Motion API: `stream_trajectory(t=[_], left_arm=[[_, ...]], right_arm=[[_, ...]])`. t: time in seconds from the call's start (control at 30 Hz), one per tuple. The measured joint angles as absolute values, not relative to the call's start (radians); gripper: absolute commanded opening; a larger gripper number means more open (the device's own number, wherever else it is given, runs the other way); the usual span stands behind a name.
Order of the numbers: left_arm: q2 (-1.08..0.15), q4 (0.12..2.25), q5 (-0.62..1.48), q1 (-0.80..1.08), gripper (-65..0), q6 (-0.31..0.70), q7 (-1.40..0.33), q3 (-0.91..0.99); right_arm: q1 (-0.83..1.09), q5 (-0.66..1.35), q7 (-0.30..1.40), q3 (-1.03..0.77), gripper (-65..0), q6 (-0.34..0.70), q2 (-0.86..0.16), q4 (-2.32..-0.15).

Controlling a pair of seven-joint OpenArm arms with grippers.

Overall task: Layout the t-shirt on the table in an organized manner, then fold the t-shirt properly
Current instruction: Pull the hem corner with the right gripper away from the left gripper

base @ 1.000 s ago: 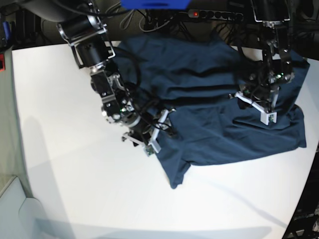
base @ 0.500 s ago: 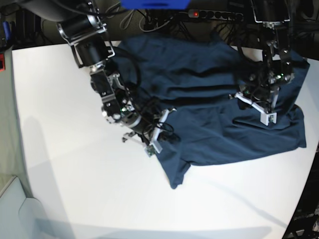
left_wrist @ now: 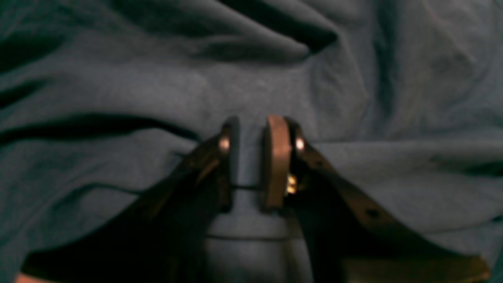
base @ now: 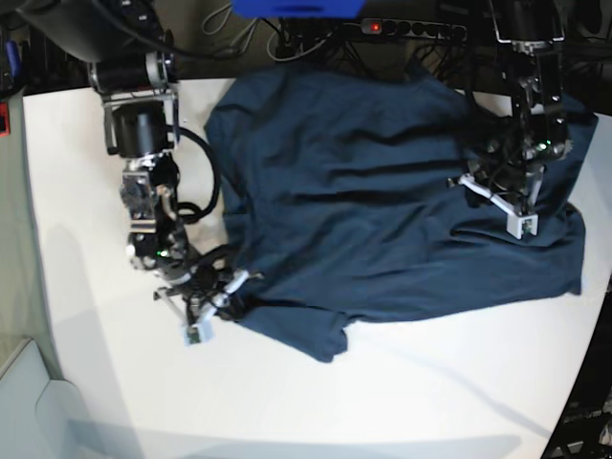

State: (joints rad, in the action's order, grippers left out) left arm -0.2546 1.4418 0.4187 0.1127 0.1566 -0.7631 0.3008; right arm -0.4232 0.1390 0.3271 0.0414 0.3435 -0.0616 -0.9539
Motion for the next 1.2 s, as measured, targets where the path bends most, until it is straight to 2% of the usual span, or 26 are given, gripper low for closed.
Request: stream_trajectory(t=[0.17,0.23,0.4,0.53,0.67,0.8,0.93,1.0,1.07,1.2], left_arm=[[-0.255,1.442,0.423,0.113,-53.1,0.155,-0.765,0.3],[-0.254,1.442,0.423,0.112,-53.1,0.155,-0.765,0.299],[-0.255,1.442,0.422,0.106,-53.1,0.157,-0.777,0.299],[-0.275,1.443,0.421,0.108,-53.1,0.157,-0.785,0.297],[-0.282,1.445,0.411,0.108,-53.1,0.154,-0.788,0.299],[-0.282,1.446,0.41,0.107,-53.1,0.154,-0.788,0.299],[-0.282,1.446,0.408,0.105,-53.1,0.154,-0.791,0.299],[-0.283,1.446,0.411,0.105,-53.1,0.154,-0.788,0.299],[-0.284,1.446,0.409,0.105,-53.1,0.154,-0.788,0.299],[-0.281,1.46,0.407,0.11,-53.2,0.154,-0.797,0.299]], right_arm=[[-0.462,0.139,0.33,-0.127,-63.6,0.344,-0.075,-0.816],[-0.445,0.139,0.336,-0.145,-58.5,0.344,-0.083,-0.812],[-0.397,0.135,0.327,-0.176,-41.0,0.343,-0.101,-0.887],[-0.326,0.134,0.328,-0.214,-34.0,0.339,-0.123,-1.031],[-0.282,0.136,0.39,-0.196,-33.7,0.335,-0.137,-1.187],[-0.273,0.129,0.407,-0.017,-33.7,0.324,-0.149,-1.227],[-0.284,0.11,0.345,0.21,-33.7,0.336,-0.132,-1.195],[-0.317,0.021,0.305,0.287,-33.3,0.343,-0.126,-1.142],[-0.354,-0.072,0.255,0.321,-33.1,0.336,-0.114,-1.08],[-0.41,-0.195,0.184,0.324,-31.1,0.245,-0.08,-0.987]])
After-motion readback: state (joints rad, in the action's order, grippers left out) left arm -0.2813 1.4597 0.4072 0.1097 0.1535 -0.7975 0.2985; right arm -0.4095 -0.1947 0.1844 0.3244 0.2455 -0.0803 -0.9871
